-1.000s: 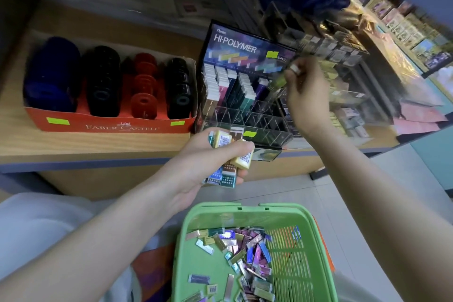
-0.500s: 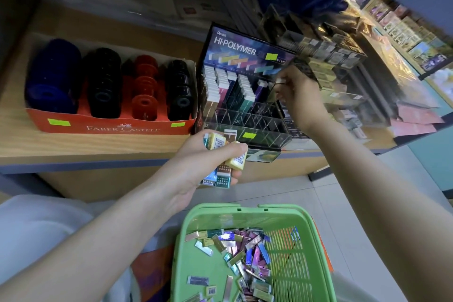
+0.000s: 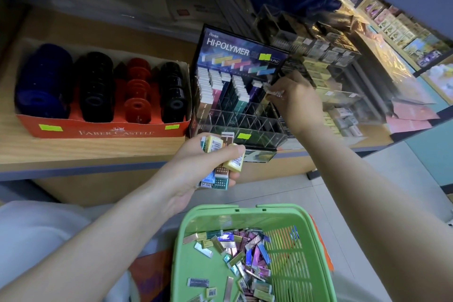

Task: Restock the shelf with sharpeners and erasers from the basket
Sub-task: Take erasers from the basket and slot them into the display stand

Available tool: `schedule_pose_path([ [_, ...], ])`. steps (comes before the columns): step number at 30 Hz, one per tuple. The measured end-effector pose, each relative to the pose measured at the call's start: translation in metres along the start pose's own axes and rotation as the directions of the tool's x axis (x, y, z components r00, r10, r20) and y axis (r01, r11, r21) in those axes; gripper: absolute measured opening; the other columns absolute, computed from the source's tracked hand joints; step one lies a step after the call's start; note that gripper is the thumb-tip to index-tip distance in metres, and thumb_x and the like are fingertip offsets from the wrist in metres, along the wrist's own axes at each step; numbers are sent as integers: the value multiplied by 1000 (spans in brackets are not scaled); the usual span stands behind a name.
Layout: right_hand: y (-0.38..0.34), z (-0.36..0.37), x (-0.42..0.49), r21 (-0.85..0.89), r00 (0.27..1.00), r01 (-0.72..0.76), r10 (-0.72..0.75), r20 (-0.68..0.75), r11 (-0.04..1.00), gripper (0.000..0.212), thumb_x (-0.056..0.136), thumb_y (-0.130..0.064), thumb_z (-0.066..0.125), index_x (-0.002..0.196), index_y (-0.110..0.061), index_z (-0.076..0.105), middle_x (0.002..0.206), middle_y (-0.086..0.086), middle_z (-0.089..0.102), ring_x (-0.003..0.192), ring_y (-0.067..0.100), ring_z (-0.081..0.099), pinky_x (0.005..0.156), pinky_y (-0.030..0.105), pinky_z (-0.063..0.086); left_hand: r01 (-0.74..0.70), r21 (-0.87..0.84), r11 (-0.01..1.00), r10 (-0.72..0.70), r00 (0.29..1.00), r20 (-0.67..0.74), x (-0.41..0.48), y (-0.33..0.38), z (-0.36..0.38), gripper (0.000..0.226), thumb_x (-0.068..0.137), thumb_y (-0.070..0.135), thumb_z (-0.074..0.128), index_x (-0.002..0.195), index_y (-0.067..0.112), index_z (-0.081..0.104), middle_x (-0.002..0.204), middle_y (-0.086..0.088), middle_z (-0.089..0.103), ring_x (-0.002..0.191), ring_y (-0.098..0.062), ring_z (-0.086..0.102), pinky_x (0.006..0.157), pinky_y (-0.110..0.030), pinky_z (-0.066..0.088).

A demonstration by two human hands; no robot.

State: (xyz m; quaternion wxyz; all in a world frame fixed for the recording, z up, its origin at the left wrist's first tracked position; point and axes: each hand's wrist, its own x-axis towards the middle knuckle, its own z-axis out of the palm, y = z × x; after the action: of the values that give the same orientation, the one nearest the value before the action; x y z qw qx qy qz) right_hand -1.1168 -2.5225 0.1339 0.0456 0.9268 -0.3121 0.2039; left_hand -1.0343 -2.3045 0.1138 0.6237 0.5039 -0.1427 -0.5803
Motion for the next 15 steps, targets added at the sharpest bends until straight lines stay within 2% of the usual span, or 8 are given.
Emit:
schedule_pose_path([
  [4, -6, -7, -8, -1, 1000, -30, 30, -4, 1000, 23, 95, -22, 54, 105, -6, 68, 106, 12, 57, 85, 32, 58, 59, 36, 45, 25, 4, 1000, -25, 1000, 4, 2, -4, 2, 30, 76, 21, 74, 98, 7, 60, 67, -4, 70, 60, -15, 66, 55, -24, 56],
  [6, -15, -15, -22, 93, 998, -59, 61, -17, 994, 25, 99, -23, 47, 106, -6, 64, 105, 7, 53, 80, 23, 52, 64, 32, 39, 39, -2, 999, -39, 999, 3, 3, -6, 4, 31, 76, 23, 74, 99, 6, 61, 68, -4, 70, 61, -14, 67, 56, -24, 56],
  [8, -26, -26, -40, 229, 997, -71, 71, 12, 971, 25, 100, -23, 43, 99, -8, 63, 94, -1, 51, 76, 12, 46, 65, 24, 30, 50, -11, 999, -50, 999, -5, 4, -8, 5, 33, 75, 24, 74, 100, 7, 62, 68, -3, 70, 61, -14, 67, 56, -24, 56],
  [10, -39, -36, -60, 367, 989, -87, 37, 143, 926, 27, 100, -26, 42, 96, -11, 64, 85, -5, 53, 70, 6, 46, 66, 22, 31, 45, -16, 999, -45, 999, -14, 5, -9, 6, 35, 73, 27, 74, 100, 8, 63, 68, -2, 71, 61, -13, 67, 55, -24, 56],
  [12, -50, -46, -79, 466, 933, -126, -55, 355, 876, 27, 98, -31, 44, 106, -13, 62, 92, -6, 55, 74, 1, 50, 69, 21, 39, 35, -24, 999, -35, 999, -18, 5, -9, 8, 40, 67, 32, 73, 99, 9, 65, 68, -2, 71, 60, -12, 67, 54, -23, 55],
  [14, -59, -53, -96, 465, 862, -121, -139, 487, 877, 36, 93, -37, 50, 122, -16, 55, 102, -10, 50, 81, 2, 52, 73, 17, 42, 33, -42, 999, -34, 999, -13, 3, -9, 10, 43, 64, 34, 71, 99, 10, 66, 70, -2, 71, 59, -11, 66, 52, -22, 54],
  [15, -61, -55, -102, 455, 855, -102, -156, 495, 885, 42, 90, -39, 53, 126, -17, 52, 103, -12, 48, 83, 3, 53, 74, 16, 43, 36, -52, 998, -36, 999, -8, 2, -9, 11, 42, 64, 34, 71, 99, 10, 66, 71, -3, 72, 59, -11, 66, 52, -21, 53],
])
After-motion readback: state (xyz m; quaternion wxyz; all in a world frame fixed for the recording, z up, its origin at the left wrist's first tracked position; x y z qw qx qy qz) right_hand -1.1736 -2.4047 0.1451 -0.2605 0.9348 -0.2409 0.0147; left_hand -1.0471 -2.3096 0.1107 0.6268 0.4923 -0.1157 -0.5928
